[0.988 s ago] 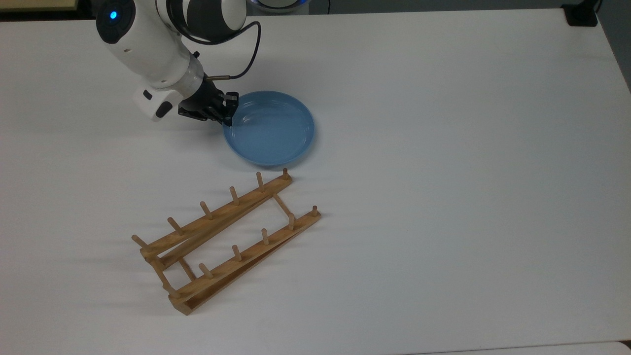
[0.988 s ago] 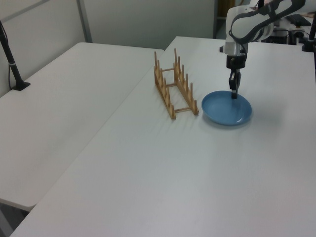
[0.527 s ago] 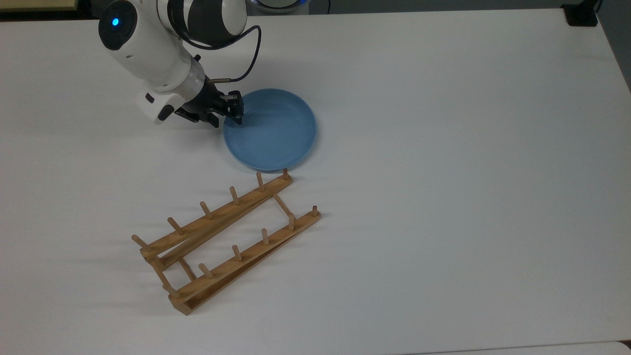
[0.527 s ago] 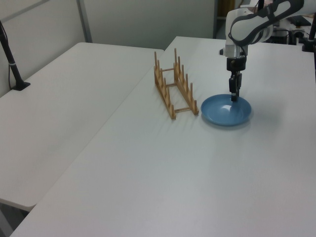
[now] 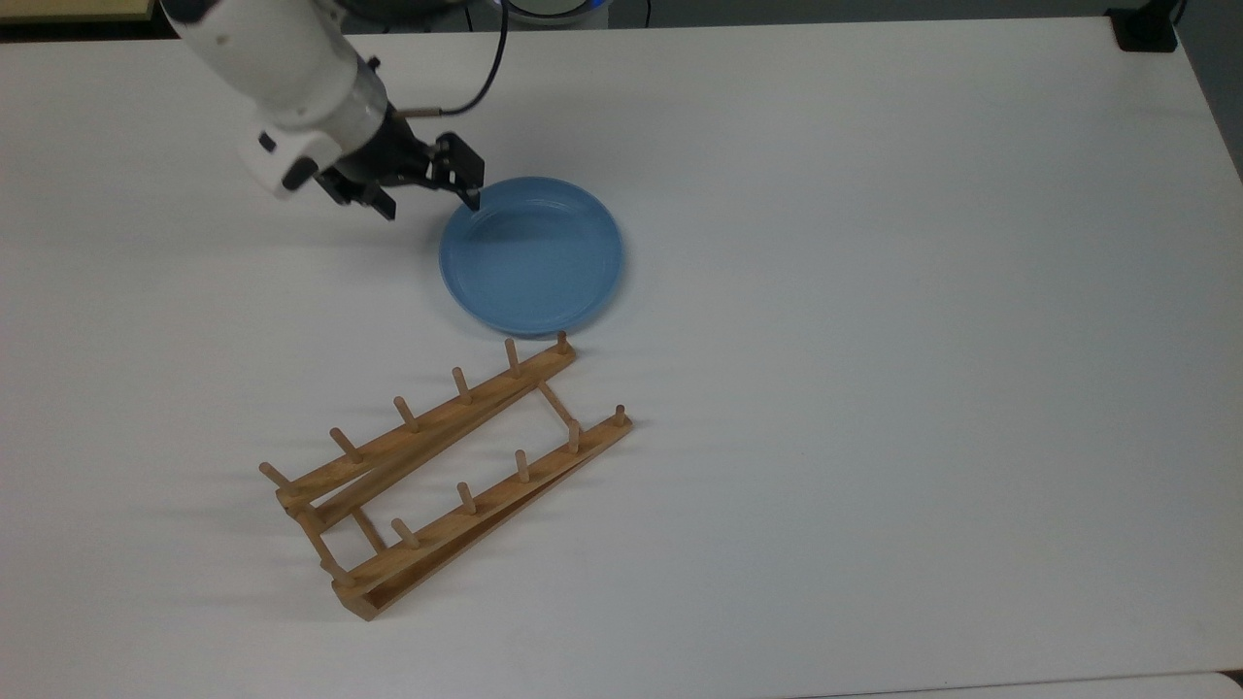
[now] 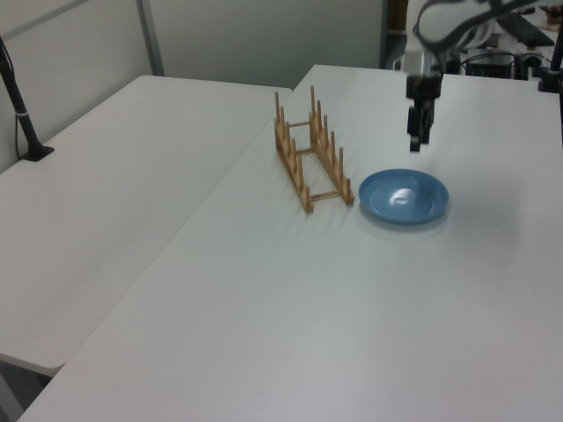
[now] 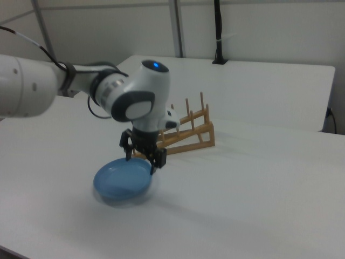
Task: Pick plate from plate rack
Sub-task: 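Open the gripper and raise it away from the plate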
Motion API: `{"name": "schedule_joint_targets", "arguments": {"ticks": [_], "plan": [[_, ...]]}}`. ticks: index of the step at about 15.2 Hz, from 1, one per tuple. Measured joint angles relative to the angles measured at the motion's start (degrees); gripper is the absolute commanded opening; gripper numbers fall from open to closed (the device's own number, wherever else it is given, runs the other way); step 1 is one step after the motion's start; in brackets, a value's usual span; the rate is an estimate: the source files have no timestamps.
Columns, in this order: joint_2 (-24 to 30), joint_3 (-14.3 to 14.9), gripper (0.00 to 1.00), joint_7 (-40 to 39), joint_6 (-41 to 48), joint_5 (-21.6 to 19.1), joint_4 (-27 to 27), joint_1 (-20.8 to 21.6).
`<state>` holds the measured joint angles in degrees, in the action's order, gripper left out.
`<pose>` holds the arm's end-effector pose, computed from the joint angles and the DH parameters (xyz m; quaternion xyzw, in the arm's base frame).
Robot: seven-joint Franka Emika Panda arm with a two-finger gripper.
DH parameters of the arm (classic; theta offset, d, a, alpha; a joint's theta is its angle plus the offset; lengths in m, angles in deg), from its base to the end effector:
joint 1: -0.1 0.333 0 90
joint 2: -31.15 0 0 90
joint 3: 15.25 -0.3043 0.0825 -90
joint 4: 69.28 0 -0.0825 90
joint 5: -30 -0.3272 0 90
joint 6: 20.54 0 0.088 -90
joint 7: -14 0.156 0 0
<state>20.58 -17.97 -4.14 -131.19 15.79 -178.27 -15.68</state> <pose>0.5194 -0.0922 0.3630 -0.9902 0.0087 0.0430 0.1328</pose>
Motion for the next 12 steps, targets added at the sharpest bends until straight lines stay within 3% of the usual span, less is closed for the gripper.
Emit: {"name": "schedule_joint_targets", "arguments": {"ticks": [6, 10, 12], "plan": [[8.5, 0.0, 1.0, 10.3, 5.0, 0.0, 3.6, 0.6], [12.1, 0.4, 1.0, 21.8, 12.8, 0.0, 8.9, 1.9], [14.1, 2.3, 1.0, 25.7, 16.6, 0.2, 11.7, 4.4]]}}
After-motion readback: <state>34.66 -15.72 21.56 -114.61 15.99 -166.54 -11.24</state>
